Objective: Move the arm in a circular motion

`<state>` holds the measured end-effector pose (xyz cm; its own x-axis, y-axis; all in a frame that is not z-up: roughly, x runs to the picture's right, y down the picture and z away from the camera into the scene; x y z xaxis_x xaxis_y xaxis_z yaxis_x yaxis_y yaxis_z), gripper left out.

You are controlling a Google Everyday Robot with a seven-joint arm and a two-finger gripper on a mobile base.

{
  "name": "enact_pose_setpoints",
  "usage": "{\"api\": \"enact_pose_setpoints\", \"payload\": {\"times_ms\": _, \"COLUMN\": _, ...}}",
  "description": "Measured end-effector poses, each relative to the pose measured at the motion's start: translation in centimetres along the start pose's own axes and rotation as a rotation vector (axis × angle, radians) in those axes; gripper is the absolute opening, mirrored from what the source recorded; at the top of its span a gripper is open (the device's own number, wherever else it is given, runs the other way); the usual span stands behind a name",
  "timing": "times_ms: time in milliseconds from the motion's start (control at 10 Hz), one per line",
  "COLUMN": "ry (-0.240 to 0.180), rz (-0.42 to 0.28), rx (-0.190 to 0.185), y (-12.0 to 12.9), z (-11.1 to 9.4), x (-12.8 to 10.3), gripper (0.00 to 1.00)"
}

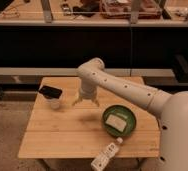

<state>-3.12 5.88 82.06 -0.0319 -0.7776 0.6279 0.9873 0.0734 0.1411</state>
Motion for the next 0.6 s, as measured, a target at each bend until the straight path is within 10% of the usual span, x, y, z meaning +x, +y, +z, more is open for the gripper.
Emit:
{"api": "enact_pose_setpoints", "payload": {"times_ms": 300, "ry": 0.088, "rz": 0.021, "rx": -0.048, "y": 4.4, "z": -2.1, "x": 6.0, "gripper": 0.8}}
{"api": "enact_pose_setpoints", "payload": {"times_ms": 600, "ry": 0.118, "rz": 0.147, "rx": -0.171, "y": 13.3, "z": -5.4, "x": 5.9, "gripper": 0.8}}
